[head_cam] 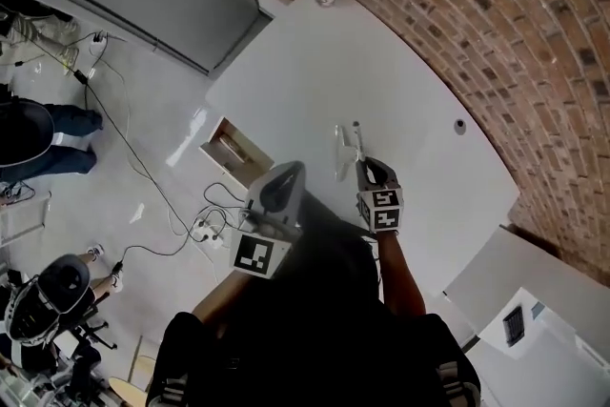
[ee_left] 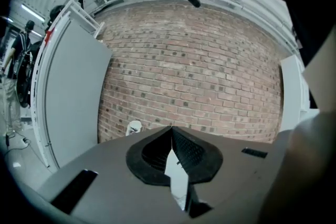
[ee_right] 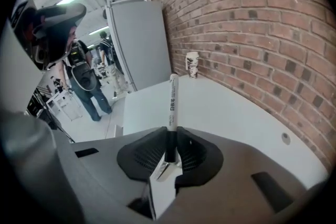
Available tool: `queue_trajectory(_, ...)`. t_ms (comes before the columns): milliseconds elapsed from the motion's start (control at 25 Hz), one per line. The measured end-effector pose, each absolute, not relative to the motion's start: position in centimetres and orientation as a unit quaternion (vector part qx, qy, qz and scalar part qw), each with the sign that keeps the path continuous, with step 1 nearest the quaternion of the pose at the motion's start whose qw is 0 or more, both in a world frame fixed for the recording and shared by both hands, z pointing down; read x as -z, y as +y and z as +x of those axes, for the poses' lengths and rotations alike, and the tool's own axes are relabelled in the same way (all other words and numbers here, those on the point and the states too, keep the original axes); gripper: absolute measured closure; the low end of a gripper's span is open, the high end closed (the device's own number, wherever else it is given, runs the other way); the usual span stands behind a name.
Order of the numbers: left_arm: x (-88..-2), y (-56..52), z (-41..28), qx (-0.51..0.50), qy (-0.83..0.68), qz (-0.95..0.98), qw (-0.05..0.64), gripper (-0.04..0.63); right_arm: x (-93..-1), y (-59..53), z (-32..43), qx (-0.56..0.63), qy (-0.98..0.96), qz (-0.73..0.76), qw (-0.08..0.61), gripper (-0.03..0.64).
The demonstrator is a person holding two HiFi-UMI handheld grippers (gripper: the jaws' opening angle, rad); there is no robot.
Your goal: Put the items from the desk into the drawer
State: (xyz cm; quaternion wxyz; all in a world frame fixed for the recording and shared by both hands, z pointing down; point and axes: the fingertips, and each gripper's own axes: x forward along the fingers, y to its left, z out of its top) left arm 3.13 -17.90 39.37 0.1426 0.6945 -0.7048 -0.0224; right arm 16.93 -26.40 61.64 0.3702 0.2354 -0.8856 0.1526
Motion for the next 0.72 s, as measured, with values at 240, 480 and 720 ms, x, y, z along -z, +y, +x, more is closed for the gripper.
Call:
queue_trajectory(240,-38.5,-15.2,2.1,0.022,-0.752,0.645,0.131,0.591,-59.7,-25.4,13.2,-0.116,-0.914,0.173,0.348,0.558)
queue_trajectory(480,-38.7,-10.6,0.6,0.026,-0.801,0.582,0.137,0.591,-58.8,-23.1,10.2,-0.095,-0.929,0.115,0.339,0.558)
queue_trajectory(720,-38.9,-5.3,-0.6,0.024,-0.838,0.528,0.138,0.591,-57.9,-19.6,7.4,-0.081,-0.94,0.065,0.326,0.558)
